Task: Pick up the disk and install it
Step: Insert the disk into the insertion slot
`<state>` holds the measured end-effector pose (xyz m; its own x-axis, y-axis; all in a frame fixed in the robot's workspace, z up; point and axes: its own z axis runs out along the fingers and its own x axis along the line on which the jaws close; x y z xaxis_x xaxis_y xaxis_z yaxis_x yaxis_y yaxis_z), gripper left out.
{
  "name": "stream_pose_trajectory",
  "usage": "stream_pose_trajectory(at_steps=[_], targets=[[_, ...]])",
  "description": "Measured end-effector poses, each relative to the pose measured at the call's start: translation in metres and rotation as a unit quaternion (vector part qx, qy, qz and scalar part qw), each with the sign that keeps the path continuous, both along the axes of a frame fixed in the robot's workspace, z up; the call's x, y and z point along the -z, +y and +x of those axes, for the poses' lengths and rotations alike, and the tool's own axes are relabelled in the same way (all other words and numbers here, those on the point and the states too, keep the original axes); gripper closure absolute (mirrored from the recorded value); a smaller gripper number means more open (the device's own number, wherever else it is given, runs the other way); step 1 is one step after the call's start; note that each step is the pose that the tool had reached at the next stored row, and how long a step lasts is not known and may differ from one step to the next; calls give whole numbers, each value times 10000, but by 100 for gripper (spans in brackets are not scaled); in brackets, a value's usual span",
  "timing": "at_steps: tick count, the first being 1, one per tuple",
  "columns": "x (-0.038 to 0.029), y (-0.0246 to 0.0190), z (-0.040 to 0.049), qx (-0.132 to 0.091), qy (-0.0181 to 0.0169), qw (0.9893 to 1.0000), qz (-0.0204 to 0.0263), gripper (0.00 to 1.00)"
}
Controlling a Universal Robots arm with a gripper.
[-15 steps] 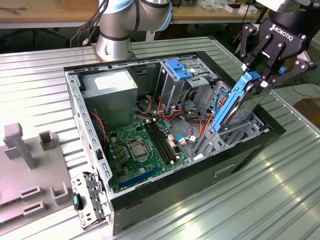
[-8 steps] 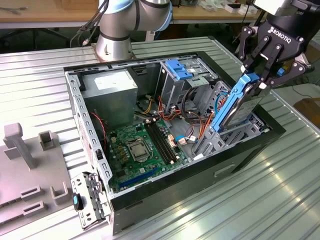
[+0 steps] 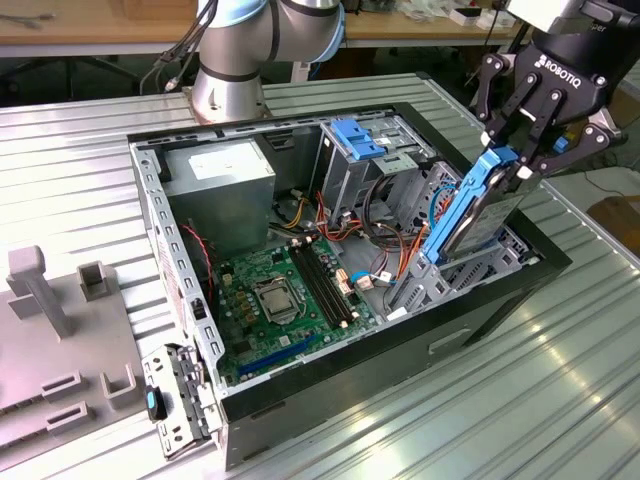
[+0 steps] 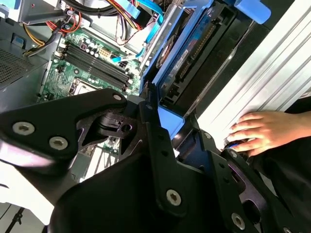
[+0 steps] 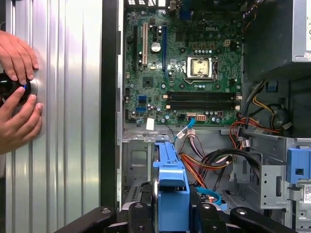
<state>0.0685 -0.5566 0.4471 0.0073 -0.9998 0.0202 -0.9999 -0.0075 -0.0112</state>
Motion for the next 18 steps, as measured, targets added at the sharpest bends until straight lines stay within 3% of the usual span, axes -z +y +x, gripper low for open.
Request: stream_pose_trajectory(at_steps=[11, 18], targets=[[99, 0, 0, -22, 0, 10000, 65, 63], [105, 0, 0, -26, -14, 10000, 81, 63]])
